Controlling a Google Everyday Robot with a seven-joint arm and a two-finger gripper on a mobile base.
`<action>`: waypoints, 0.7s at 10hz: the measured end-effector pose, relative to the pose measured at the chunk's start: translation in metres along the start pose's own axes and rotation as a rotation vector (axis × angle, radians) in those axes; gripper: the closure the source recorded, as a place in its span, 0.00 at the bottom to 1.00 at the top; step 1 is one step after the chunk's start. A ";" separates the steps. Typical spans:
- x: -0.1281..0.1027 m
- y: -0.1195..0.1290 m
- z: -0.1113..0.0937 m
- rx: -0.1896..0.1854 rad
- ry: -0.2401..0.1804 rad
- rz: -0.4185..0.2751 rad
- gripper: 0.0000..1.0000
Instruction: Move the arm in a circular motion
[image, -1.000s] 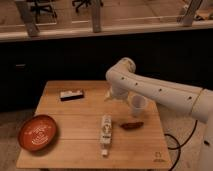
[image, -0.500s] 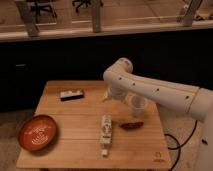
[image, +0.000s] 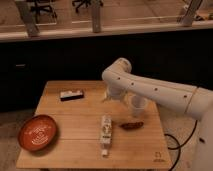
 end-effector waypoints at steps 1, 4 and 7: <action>0.001 -0.003 0.000 0.002 0.000 -0.004 0.20; 0.002 -0.005 0.001 0.002 -0.003 -0.020 0.20; 0.004 -0.008 0.000 0.004 -0.003 -0.027 0.20</action>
